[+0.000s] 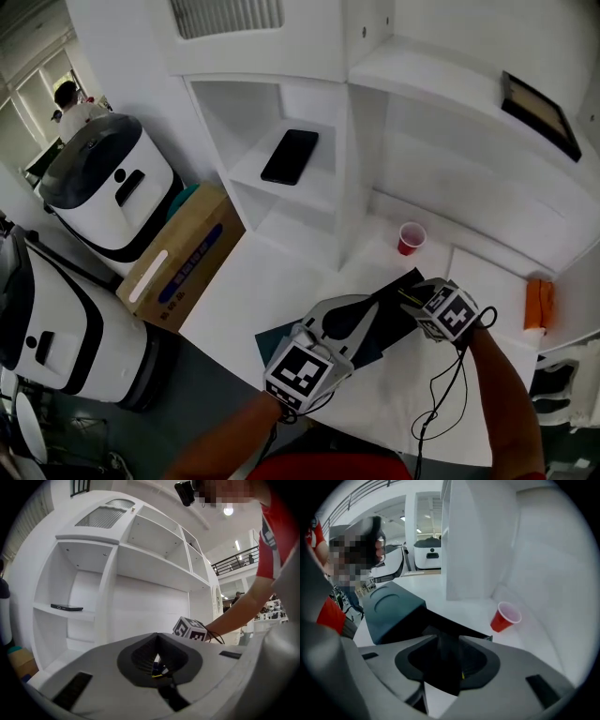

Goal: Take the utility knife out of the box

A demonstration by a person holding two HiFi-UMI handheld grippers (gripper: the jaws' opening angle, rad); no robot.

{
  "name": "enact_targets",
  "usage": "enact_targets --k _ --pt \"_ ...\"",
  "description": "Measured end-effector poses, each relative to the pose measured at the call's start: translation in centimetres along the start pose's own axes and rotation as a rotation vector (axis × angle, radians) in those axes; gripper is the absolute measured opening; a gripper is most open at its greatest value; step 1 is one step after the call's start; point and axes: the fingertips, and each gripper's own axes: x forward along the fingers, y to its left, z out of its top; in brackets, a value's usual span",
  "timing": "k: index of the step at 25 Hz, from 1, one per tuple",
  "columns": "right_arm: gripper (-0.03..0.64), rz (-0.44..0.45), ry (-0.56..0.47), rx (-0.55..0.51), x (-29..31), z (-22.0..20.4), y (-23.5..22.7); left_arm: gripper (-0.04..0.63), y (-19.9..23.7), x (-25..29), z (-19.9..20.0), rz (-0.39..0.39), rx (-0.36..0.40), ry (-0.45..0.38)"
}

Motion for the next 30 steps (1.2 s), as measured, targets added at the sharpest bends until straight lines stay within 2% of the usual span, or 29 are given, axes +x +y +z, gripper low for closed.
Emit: enact_targets --k 3,9,17,20,24,28,30 --pt "0.167 0.03 0.07 0.02 1.9 -0.6 -0.9 0.037 0.1 0.1 -0.5 0.004 -0.027 0.012" --pt "0.167 0.03 0.232 0.039 4.7 -2.8 -2.4 0.037 0.4 0.4 -1.6 0.004 -0.01 0.024" --pt "0.166 0.105 0.358 0.03 6.4 -4.0 -2.4 0.037 0.9 0.4 -2.2 0.01 -0.021 0.035" --pt "0.159 0.147 0.4 0.064 6.6 -4.3 -2.3 0.037 0.9 0.2 -2.5 0.013 -0.024 0.041" --pt "0.156 0.154 0.435 0.069 6.7 -4.3 -2.2 0.037 1.1 -0.2 -2.9 0.02 -0.02 0.048" --pt "0.078 0.159 0.435 0.045 6.7 -4.2 -1.6 0.037 1.5 -0.6 -2.9 0.028 -0.021 0.047" --pt "0.075 0.148 0.431 0.027 6.6 -4.2 -1.5 0.037 1.4 -0.6 -2.8 0.024 -0.019 0.045"
